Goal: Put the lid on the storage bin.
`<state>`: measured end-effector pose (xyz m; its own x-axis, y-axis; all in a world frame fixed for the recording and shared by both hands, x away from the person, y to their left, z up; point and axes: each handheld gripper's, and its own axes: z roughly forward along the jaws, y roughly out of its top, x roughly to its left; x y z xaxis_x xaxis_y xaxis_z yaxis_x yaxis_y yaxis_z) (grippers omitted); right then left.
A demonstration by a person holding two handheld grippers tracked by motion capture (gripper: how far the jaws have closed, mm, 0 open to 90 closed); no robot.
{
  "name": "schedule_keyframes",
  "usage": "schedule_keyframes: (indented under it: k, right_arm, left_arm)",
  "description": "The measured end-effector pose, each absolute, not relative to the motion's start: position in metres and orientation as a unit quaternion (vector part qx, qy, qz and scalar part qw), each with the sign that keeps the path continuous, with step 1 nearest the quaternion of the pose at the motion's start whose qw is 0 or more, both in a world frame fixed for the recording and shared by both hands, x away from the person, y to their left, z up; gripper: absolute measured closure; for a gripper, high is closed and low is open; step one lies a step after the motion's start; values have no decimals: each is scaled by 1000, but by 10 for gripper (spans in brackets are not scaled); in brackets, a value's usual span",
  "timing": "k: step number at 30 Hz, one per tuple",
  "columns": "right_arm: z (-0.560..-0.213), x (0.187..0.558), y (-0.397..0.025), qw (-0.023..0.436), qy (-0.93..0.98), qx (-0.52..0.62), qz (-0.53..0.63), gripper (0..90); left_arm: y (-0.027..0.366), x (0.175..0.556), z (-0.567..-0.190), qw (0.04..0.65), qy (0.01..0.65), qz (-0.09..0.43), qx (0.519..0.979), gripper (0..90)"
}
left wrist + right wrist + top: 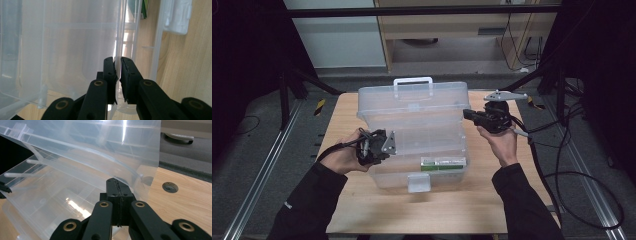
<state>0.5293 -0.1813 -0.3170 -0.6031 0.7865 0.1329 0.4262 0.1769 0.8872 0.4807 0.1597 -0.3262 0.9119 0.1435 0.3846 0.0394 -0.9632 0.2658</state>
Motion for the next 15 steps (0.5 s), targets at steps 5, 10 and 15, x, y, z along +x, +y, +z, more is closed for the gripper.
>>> schedule_keyframes:
  k: [5, 10, 15]
  right_arm:
    - [-319, 527, -182, 184, 748, 401, 496, 900]
    - [-321, 525, -182, 185, 749, 397, 497, 900]
    - [-322, 522, -183, 187, 750, 394, 498, 900]
  left_arm:
    - [163, 477, -328, 150, 69, 213, 963, 761]
    - [172, 471, -328, 178, 92, 220, 955, 733]
    - [182, 463, -326, 209, 124, 226, 944, 687]
